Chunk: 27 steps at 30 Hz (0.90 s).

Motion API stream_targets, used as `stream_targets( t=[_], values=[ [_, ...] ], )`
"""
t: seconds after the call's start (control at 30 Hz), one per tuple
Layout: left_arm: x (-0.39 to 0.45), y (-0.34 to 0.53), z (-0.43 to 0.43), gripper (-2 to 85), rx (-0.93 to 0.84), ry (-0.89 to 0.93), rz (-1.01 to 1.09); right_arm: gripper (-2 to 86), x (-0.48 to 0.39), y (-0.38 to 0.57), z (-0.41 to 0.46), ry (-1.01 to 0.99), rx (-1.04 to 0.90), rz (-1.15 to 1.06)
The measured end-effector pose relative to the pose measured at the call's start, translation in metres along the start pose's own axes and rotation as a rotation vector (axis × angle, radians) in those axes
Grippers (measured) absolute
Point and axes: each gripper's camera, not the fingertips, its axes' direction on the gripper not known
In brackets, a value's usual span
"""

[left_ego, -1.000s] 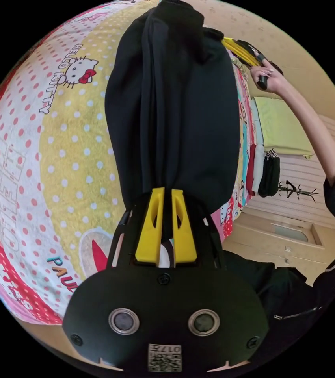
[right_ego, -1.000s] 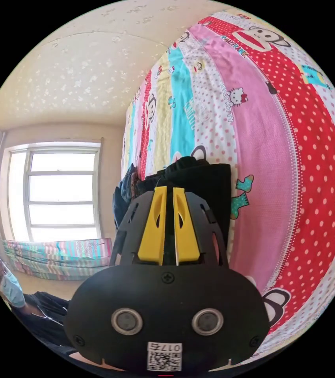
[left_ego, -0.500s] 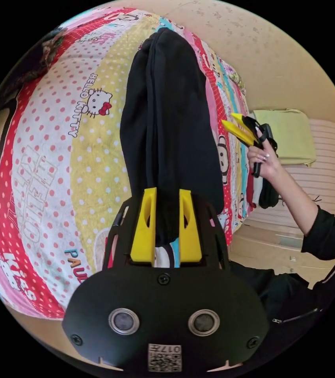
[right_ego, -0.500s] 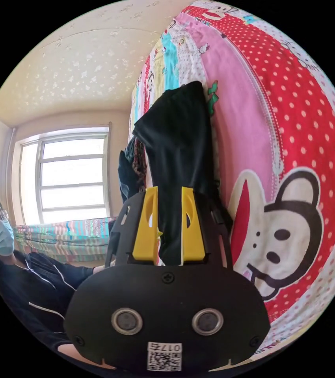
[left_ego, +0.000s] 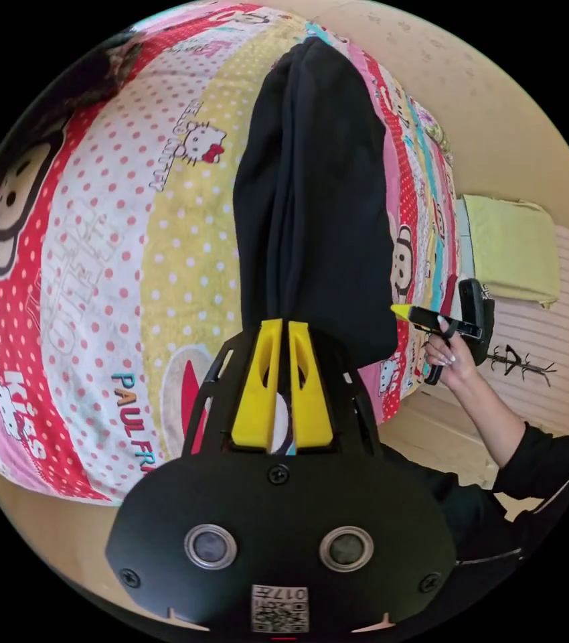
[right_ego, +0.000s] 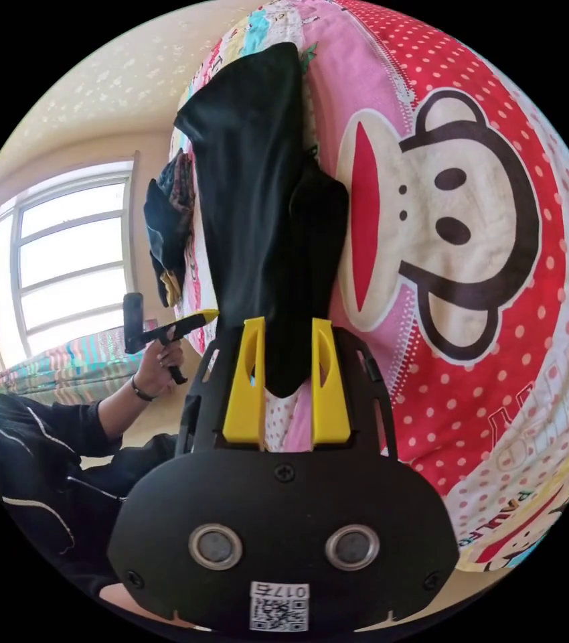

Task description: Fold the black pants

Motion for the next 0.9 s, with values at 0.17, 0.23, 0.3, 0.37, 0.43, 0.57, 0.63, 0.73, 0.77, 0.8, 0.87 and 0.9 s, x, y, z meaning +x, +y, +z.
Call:
stream_targets(
  t=[0.17, 0.23, 0.3, 0.37, 0.43, 0.57, 0.63, 0.73, 0.77, 0.8, 0.87, 0.9],
  values=[
    [-0.03, 0.03, -0.031, 5.2, 0.182, 0.222, -0.059, 17.0, 0.035, 0.031, -0.015, -0.195, 0.065, 0.018],
    [-0.024, 0.033, -0.039, 6.2, 0.169, 0.233, 0.029, 17.2, 0.052, 0.046, -0.01, -0.263, 0.069, 0.053],
    [-0.013, 0.032, -0.039, 6.5, 0.155, 0.222, 0.121, 16.8, 0.066, 0.063, -0.001, -0.324, 0.085, 0.11],
    [0.003, 0.027, -0.033, 7.1, 0.121, 0.196, 0.213, 15.8, 0.084, 0.091, 0.015, -0.427, 0.189, 0.249],
    [0.021, 0.015, -0.017, 7.3, 0.077, 0.164, 0.301, 15.5, 0.093, 0.111, 0.033, -0.534, 0.29, 0.36],
    [0.033, -0.01, 0.01, 5.7, 0.055, 0.093, 0.34, 14.6, 0.091, 0.131, 0.082, -0.663, 0.47, 0.511],
    [0.028, -0.03, 0.048, 4.0, -0.068, 0.023, 0.302, 14.1, 0.087, 0.127, 0.098, -0.648, 0.504, 0.546],
    [0.007, -0.043, 0.073, 1.4, -0.098, 0.062, 0.238, 13.7, 0.086, 0.114, 0.117, -0.718, 0.571, 0.56],
    [0.003, -0.047, 0.074, 1.2, -0.112, 0.088, 0.216, 13.5, 0.086, 0.107, 0.122, -0.738, 0.589, 0.57],
    [-0.005, -0.054, 0.075, 0.7, -0.146, 0.13, 0.188, 13.4, 0.086, 0.104, 0.124, -0.728, 0.6, 0.58],
    [-0.007, -0.059, 0.074, 0.0, -0.176, 0.138, 0.21, 12.5, 0.085, 0.092, 0.129, -0.679, 0.642, 0.616],
    [-0.004, -0.059, 0.072, -0.2, -0.178, 0.128, 0.246, 12.2, 0.084, 0.089, 0.131, -0.671, 0.653, 0.626]
  ],
)
